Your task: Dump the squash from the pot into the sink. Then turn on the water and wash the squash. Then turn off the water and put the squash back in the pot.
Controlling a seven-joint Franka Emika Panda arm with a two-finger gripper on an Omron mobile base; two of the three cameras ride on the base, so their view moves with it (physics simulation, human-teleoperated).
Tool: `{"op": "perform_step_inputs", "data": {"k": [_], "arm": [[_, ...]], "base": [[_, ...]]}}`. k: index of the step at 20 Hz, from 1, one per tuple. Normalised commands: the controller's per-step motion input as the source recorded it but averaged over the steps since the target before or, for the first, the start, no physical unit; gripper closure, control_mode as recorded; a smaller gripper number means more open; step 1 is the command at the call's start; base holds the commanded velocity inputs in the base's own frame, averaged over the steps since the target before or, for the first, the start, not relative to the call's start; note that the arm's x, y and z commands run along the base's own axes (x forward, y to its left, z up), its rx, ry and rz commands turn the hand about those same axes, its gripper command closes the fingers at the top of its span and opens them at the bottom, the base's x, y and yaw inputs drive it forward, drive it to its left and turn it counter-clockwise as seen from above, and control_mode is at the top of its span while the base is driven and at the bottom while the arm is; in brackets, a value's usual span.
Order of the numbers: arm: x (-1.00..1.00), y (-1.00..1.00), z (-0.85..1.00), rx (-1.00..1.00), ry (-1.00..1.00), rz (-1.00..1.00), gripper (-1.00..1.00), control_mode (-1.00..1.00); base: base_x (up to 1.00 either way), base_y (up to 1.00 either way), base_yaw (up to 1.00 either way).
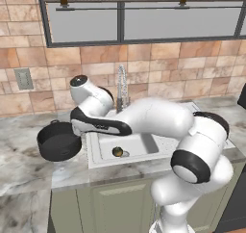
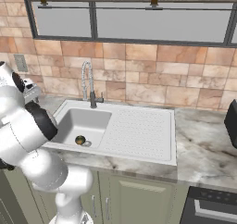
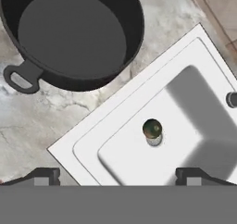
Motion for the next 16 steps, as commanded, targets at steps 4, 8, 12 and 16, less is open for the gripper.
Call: {"op": "perform_step_inputs", "data": {"k": [4, 8, 12, 16], "arm": [[0.00, -0.74, 0.15, 0.18, 0.00, -0.14, -1.00, -1.00], [0.00, -0.68, 0.14, 0.19, 0.00, -0.15, -1.00, -1.00], [0.00, -0.50, 0.17, 0.17, 0.00, -0.13, -1.00, -1.00], [-0.04, -0.36, 0.16, 0.15, 0.00, -0.18, -1.00, -1.00]], "base": [[0.00, 0.00, 0.00], [0.00, 0.00, 0.00], [0.00, 0.00, 0.00], [0.00, 0.00, 0.00]]}}
